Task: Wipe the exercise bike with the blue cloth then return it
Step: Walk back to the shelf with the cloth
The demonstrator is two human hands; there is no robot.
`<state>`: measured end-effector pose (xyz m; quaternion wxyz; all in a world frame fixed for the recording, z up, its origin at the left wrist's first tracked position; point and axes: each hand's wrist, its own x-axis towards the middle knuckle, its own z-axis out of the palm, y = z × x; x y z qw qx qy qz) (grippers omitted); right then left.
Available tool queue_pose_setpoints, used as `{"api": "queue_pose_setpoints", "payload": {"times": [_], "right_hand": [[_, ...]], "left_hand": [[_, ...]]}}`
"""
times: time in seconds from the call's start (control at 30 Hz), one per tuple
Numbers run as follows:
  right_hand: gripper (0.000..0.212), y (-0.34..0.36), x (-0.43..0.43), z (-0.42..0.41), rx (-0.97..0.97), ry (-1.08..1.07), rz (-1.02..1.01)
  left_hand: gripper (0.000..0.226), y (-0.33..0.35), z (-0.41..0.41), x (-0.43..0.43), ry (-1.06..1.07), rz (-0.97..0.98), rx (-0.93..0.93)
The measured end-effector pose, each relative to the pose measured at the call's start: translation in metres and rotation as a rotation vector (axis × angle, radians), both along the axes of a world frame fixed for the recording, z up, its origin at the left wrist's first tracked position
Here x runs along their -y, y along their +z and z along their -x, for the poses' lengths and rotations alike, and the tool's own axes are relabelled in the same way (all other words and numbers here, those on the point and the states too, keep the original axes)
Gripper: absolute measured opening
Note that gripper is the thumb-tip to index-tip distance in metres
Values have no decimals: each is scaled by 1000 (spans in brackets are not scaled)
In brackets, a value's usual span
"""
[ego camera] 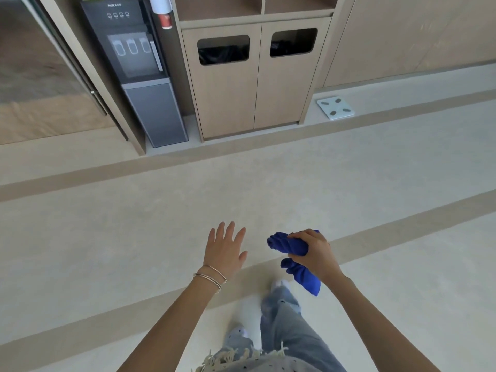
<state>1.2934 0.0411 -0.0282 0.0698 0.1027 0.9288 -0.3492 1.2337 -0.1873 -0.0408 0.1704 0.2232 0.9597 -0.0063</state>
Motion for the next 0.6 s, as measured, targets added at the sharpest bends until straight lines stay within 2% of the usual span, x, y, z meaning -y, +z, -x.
{"api": "queue_pose_setpoints", "payload": {"times": [0.27, 0.6], "right_hand": [[33, -8, -60, 124, 32, 69, 0], [33, 33, -152, 287, -21, 145, -29]], "left_hand": [[60, -2, 107, -61, 29, -11, 0], [60, 24, 245, -172, 112, -105, -38]]}}
